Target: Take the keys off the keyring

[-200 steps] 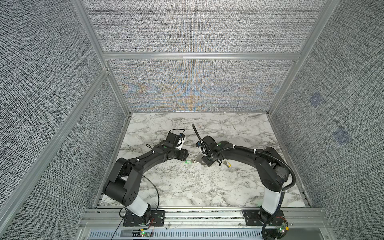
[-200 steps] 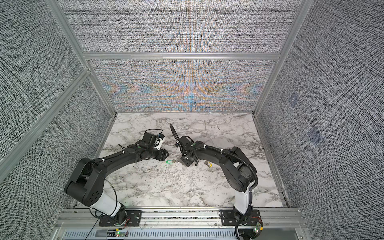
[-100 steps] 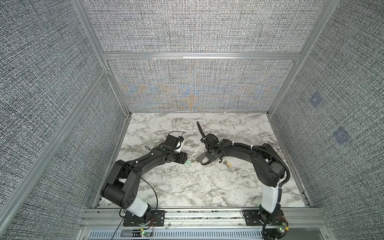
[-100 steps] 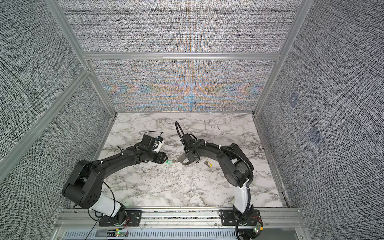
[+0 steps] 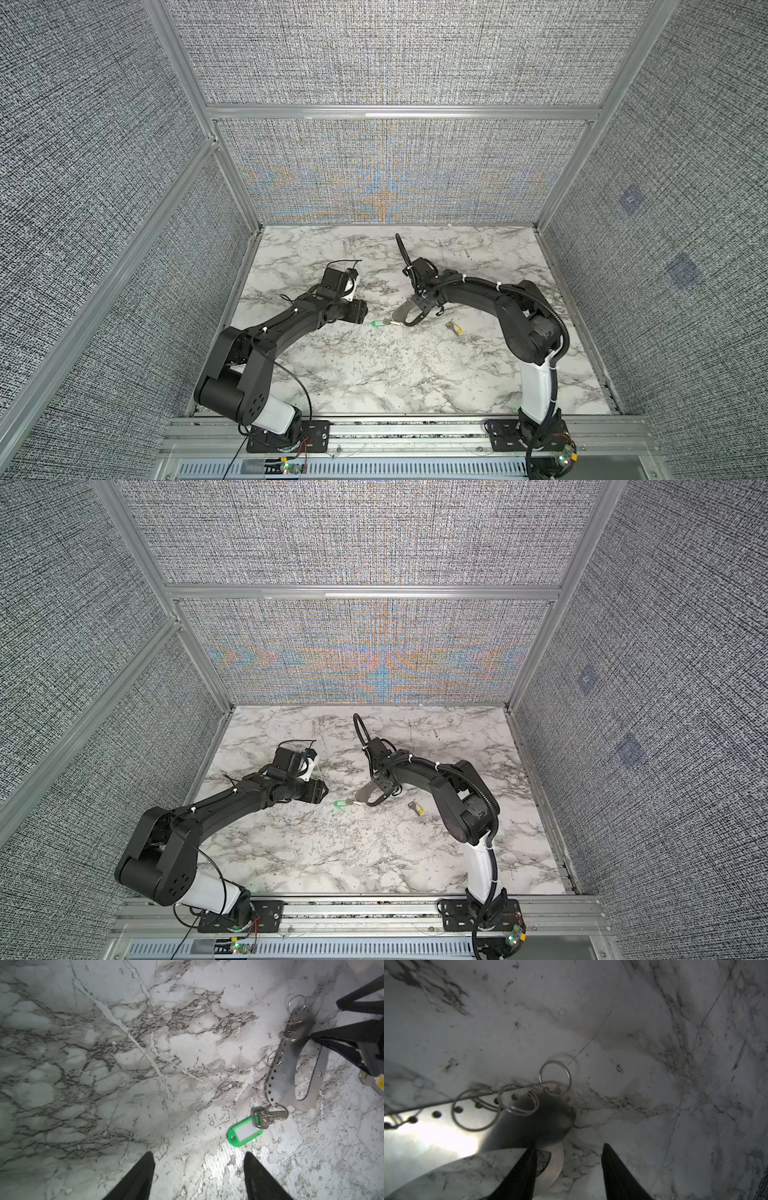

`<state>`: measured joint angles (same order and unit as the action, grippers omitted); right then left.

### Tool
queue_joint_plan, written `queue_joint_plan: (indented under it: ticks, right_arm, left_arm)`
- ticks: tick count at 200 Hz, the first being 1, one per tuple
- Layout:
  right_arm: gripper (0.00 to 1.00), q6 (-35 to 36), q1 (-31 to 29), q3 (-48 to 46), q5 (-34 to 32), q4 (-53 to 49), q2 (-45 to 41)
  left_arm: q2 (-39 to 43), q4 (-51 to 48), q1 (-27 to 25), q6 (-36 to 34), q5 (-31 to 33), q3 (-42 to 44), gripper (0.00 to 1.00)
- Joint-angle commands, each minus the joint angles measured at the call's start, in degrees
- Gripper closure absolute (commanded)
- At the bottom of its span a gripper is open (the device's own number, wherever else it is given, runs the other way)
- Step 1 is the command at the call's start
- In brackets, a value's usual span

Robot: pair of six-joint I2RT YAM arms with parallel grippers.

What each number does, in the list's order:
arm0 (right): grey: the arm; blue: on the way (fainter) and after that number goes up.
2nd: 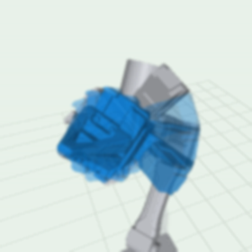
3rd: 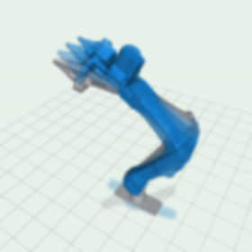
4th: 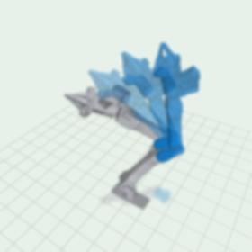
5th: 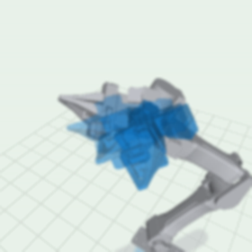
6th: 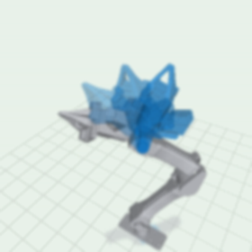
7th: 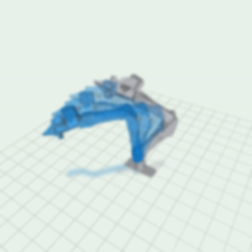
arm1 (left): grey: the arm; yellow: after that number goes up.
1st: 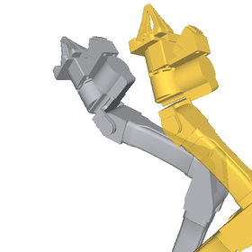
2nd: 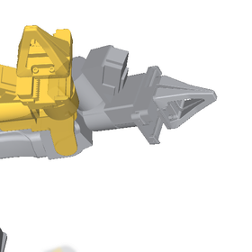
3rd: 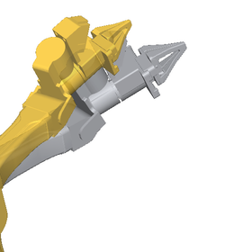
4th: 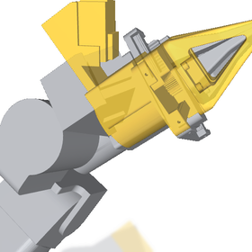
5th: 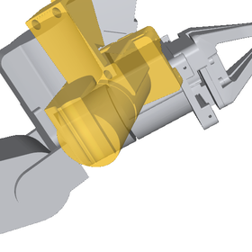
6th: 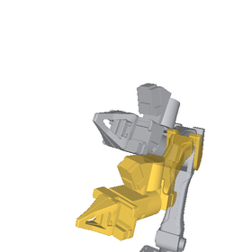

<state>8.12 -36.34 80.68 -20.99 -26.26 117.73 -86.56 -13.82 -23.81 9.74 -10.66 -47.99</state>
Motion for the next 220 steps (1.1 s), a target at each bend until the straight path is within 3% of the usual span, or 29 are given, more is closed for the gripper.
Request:
queue_joint_plan:
  ticks: [1,76,112,152,198,220]
  right_arm:
    - [0.46,2.0,0.1,1.7,1.3,-2.4,2.2]
    - [0.38,5.5,-0.1,15.5,5.9,-4.1,9.6]
    - [0.35,-1.8,-0.8,18.1,9.2,-11.8,4.9]
    - [0.35,-14.8,-4.4,15.3,20.4,-18.6,-2.0]
    - [0.34,-16.3,-10.0,19.8,15.6,-21.3,2.8]
    - [0.35,-14.6,-11.0,22.9,19.1,-21.4,5.6]
  left_arm:
    - [0.5,0.6,0.4,0.3,-1.1,0.4,0.30]
    - [0.7,0.6,1.0,0.5,-2.8,0.3,0.30]
    - [1.9,0.6,2.6,0.9,-4.2,0.5,0.29]
    - [4.1,1.5,5.9,2.0,-6.7,1.6,0.28]
    - [6.6,1.1,7.2,1.7,-6.2,1.7,0.27]
    - [9.7,0.4,8.2,1.7,-5.7,2.2,0.27]
